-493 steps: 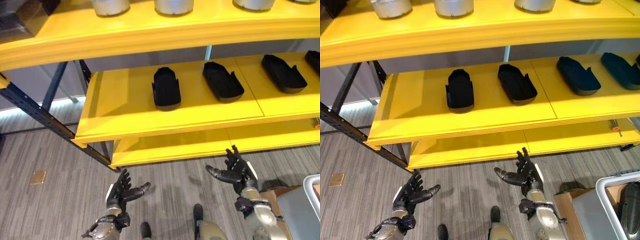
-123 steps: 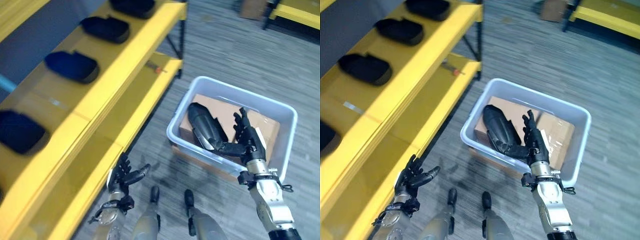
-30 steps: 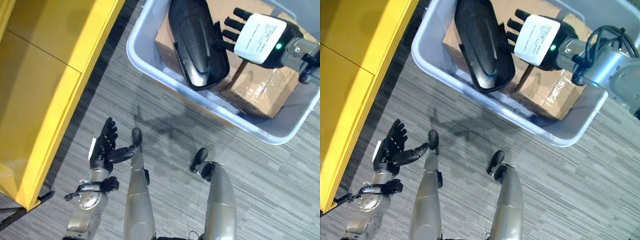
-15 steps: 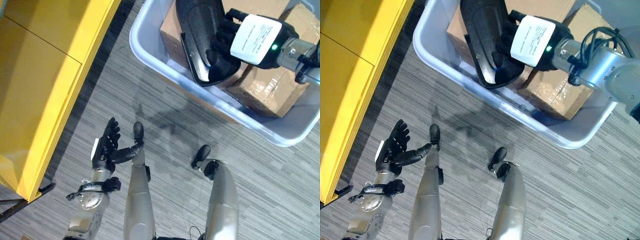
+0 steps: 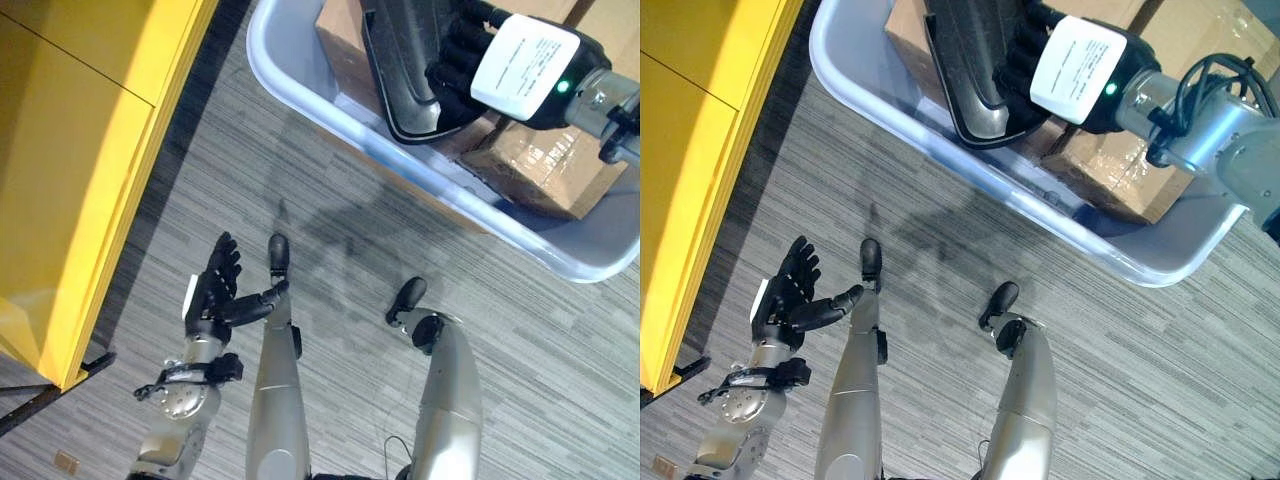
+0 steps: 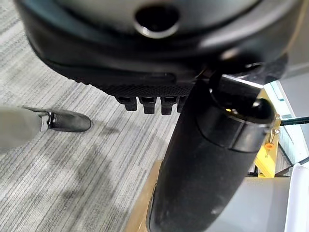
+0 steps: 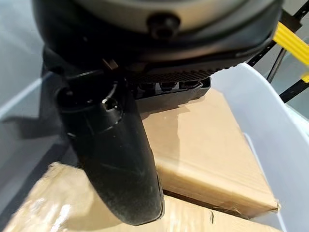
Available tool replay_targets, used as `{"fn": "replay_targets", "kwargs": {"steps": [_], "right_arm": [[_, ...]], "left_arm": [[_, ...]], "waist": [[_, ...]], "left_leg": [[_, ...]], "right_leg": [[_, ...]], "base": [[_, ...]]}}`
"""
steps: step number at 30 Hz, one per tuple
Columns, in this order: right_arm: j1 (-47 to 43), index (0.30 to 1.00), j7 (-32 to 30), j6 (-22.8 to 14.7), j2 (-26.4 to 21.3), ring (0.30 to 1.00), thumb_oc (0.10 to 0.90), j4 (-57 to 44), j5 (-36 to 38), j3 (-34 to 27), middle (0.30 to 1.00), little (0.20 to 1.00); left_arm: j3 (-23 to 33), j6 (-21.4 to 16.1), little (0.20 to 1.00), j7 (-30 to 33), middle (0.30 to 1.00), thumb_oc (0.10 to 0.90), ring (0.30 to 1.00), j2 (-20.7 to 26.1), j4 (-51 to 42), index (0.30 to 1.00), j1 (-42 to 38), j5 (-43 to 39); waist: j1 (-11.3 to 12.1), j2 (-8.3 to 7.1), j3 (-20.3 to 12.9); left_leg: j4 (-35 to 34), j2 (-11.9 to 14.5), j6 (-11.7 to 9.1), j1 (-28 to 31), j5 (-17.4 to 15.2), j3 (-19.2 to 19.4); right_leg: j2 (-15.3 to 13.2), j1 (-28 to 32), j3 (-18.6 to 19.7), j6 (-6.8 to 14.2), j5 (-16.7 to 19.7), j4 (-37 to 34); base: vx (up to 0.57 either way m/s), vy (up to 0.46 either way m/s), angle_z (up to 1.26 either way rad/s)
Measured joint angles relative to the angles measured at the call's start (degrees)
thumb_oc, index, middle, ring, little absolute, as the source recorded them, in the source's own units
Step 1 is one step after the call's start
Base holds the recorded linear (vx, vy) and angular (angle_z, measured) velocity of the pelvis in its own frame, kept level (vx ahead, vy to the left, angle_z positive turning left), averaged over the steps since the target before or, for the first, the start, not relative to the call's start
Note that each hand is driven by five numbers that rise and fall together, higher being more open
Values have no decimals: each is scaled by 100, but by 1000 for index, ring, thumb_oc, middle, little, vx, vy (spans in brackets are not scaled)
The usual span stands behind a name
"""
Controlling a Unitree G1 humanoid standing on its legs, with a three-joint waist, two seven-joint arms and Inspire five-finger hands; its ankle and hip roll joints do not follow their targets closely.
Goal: Move parts from the plastic box to the shelf.
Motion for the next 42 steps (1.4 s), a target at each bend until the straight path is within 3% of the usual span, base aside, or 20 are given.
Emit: {"fn": "replay_targets", "kwargs": {"steps": [3,4,5,6,7,9,10,12,13,14,16,26,31,35,42], "right_arm": [[52,1000,-81,93,57,1000,900,39,45,-273,1000,1000],[66,1000,-117,131,97,1000,900,40,45,-340,1000,1000],[117,907,-189,218,127,907,833,67,41,-466,907,907],[132,385,-231,262,127,385,461,114,37,-529,385,385],[161,300,-293,269,192,300,400,298,35,-615,300,300],[200,300,-349,462,379,300,400,610,36,-657,300,300],[153,300,-485,673,405,300,400,778,43,-702,300,300],[66,300,-485,697,403,300,400,995,42,-783,300,300],[-17,300,-482,791,484,300,400,1109,39,-747,300,300],[-57,300,-470,876,436,300,400,1142,39,-648,300,300],[-51,300,-463,966,290,300,400,1176,39,-546,300,300],[-37,300,-169,881,314,300,400,898,273,-344,300,300],[119,300,-31,603,357,300,400,359,323,-51,300,300],[236,300,44,449,395,300,400,-27,391,128,300,300],[483,300,101,346,271,300,400,-556,670,68,300,300]], "left_arm": [[-8,-29,1000,-6,1000,900,1000,-4,-41,1000,3,0],[-4,-37,1000,2,1000,900,1000,-5,-44,1000,0,-3],[-14,-37,1000,-6,1000,900,1000,-9,-40,1000,-37,-4],[-59,-37,1000,-7,1000,900,1000,-4,-31,1000,-89,-5],[-135,-42,1000,-12,1000,900,1000,-15,32,1000,-154,-2],[-254,-49,1000,-17,1000,900,1000,-64,168,1000,-150,-1],[-188,-76,1000,-1,1000,900,1000,-86,170,1000,-161,-11],[-295,-90,1000,-10,1000,900,1000,-115,302,1000,-330,-42],[-336,-102,1000,-10,1000,900,1000,-175,377,1000,-352,-49],[-333,-111,1000,-1,1000,900,1000,-288,407,1000,-368,-78],[-323,-134,1000,0,1000,900,1000,-286,333,1000,-387,-208],[-340,-134,1000,54,1000,900,1000,-289,389,1000,-322,-221],[-265,-131,1000,109,1000,900,1000,-368,336,1000,-375,-226],[-234,-119,1000,106,1000,900,1000,-482,335,1000,-404,-227],[-121,-15,1000,103,1000,900,1000,-557,353,1000,-431,-226]], "waist": [[-6,39,-27],[4,41,-28],[-22,46,-31],[-33,54,-38],[-6,70,-51],[0,240,-217],[5,255,-236],[6,212,-376],[93,260,-417],[88,340,-468],[88,339,-467],[109,323,-465],[4,285,-436],[-41,242,-404],[-60,250,-376]], "left_leg": [[-64,-53,-1,-192,61,-21],[-80,-46,-52,-270,-56,-20],[-71,-55,-280,-380,-623,1],[109,-90,-401,-545,-801,-30],[470,-147,-539,-636,-664,-26],[358,-180,-653,-693,-596,-7],[109,-158,-958,-675,-973,-5],[904,-307,-891,-1026,-783,-50],[1203,-318,-837,-927,-816,-5],[688,-335,-1006,-724,-793,-3],[169,-351,-989,-505,-796,8],[-34,-347,-519,32,-397,153],[-53,-367,-558,375,-326,250],[-101,-362,-558,967,-325,290],[-194,-340,-532,1572,-355,252]], "right_leg": [[-104,-341,47,-70,-103,259],[-127,-460,53,-102,-114,308],[-195,-574,7,-206,-72,243],[-303,-634,-85,-258,21,160],[-335,-712,-98,-269,122,63],[-325,-801,-176,-188,178,-27],[-284,-859,-136,-152,208,-251],[-532,-967,-306,-157,399,-478],[-500,-977,-343,-78,466,-604],[-421,-998,-243,142,582,-609],[-349,-946,-101,175,620,-765],[-321,-367,-134,151,831,-928],[-324,37,-137,96,887,-1025],[-276,714,-136,178,916,-1290],[-222,1390,-198,263,1004,-1489]], "base": [[28,-19,14],[30,-23,16],[32,-24,24],[34,-15,27],[32,-1,15],[31,16,7],[32,38,29],[18,48,15],[-1,66,-15],[-2,53,-5],[-4,49,32],[-18,70,3],[-25,86,-6],[-35,91,-6],[-41,95,1]]}}
